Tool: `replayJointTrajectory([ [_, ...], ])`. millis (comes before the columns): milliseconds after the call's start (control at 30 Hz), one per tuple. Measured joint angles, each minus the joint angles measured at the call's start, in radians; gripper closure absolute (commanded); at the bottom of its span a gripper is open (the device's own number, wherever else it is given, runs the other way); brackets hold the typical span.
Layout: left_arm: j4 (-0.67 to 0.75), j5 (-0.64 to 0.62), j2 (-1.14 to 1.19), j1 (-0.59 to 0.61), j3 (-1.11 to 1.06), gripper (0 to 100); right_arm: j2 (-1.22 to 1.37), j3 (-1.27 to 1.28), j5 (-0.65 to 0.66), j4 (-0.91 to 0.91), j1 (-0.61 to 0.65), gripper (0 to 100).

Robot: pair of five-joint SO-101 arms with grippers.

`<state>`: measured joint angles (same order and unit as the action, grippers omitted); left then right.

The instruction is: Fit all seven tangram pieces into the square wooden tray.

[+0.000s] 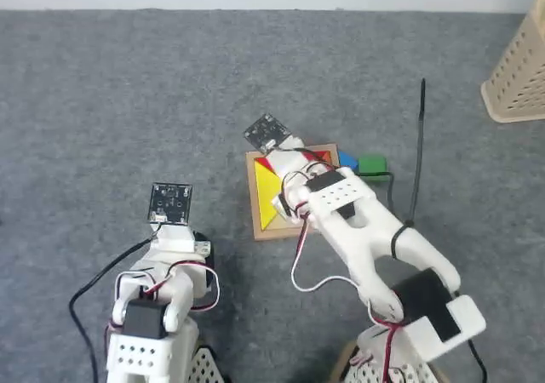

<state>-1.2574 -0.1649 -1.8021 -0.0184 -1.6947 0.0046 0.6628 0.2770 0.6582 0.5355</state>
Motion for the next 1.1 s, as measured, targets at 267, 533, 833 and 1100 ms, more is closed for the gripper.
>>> replayJointTrajectory([
  [267, 0.000, 0.000, 0.000, 0.000, 0.000, 99, 0.000, 0.002, 0.000, 0.002, -0.017, 99.1],
  [533, 0.000, 0.000, 0.000, 0.000, 0.000, 99, -0.005, -0.005, 0.000, 0.028, 0.044, 99.1],
  [833, 0.000, 0.000, 0.000, 0.000, 0.000, 99, -0.146, 0.106, 0.095, 0.035, 0.066, 99.1],
  [1100, 0.000, 0.000, 0.000, 0.000, 0.000, 99, -0.327, 0.163, 0.103, 0.034, -0.026, 99.1],
])
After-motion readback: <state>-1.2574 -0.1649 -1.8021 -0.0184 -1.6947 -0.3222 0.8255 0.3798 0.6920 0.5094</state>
